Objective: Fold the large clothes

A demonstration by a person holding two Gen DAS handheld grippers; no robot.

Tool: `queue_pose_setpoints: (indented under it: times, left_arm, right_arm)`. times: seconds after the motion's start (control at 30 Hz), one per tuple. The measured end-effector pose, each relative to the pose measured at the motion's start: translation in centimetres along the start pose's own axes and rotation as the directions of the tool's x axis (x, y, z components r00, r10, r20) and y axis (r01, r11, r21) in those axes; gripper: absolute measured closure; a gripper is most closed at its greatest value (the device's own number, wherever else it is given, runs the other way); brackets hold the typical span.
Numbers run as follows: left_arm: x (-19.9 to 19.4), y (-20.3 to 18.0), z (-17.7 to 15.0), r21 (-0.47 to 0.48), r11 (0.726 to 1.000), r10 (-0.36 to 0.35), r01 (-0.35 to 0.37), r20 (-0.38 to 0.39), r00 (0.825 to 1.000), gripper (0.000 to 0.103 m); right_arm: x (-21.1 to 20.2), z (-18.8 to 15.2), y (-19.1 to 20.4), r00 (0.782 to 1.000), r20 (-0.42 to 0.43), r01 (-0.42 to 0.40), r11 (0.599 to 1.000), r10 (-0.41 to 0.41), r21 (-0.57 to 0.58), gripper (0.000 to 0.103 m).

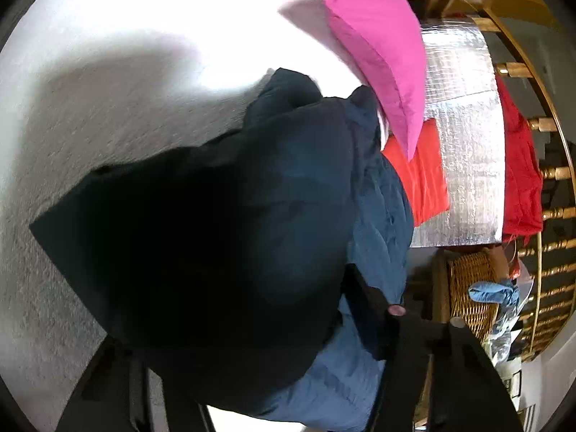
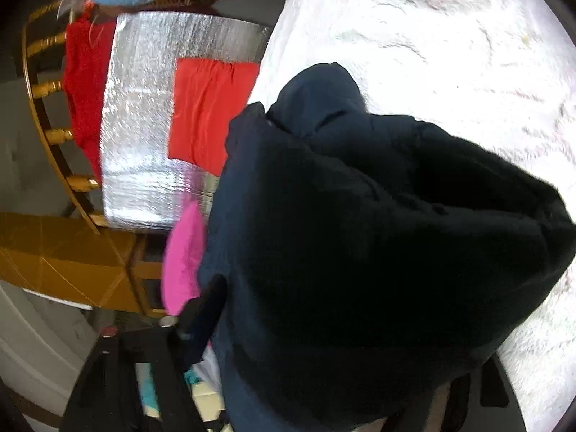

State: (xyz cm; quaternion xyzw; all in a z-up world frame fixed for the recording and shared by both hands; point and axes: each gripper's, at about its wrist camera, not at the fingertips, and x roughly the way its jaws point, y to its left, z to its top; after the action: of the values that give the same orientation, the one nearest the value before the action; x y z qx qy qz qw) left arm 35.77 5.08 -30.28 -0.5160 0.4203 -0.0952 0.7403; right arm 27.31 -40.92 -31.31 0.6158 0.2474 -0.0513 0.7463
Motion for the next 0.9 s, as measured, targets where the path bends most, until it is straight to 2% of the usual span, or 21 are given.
queue_pose_setpoints:
  times: [0.07, 0.23, 0.37, 0.63, 0.9]
  left_arm:
    - [-0.1, -0.4, 0.0, 0.026, 1.0, 0.002, -0.003, 0.007, 1.0, 0.052]
    - [-1.0, -0.4, -0.2, 0.059, 0.998, -0.003, 0.002, 0.017, 1.0, 0.065]
    - [-2.1, -1.0, -0.3, 0.11, 0.994, -0.013, 0.009, 0.028, 1.0, 0.069]
    - [-3.7, -1.5, -0.7, 0.17, 0.986, -0.003, 0.001, 0.013, 1.0, 0.071]
    - [-5.3, -1.7, -1.5, 0.214, 0.977, -0.002, 0.004, -0.008, 1.0, 0.071]
  right_arm:
    - [0.0, 0.0, 0.1, 1.0, 0.0, 0.009, 1.0, -0.009, -0.017, 0.046]
    - [-0.5, -0.3, 1.2, 0.999, 0.024, 0.04, 0.994, -0.037, -0.098, 0.055]
    - [-1.3, -0.7, 2.3, 0.998, 0.046, 0.055, 0.985, -0.048, -0.164, 0.062]
    - [-2.8, -1.2, 3.3, 0.998, 0.045, 0.062, 0.972, -0.054, -0.226, 0.064]
    - [-5.1, -2.3, 4.7, 0.997, 0.042, 0.079, 0.941, -0.069, -0.33, 0.064]
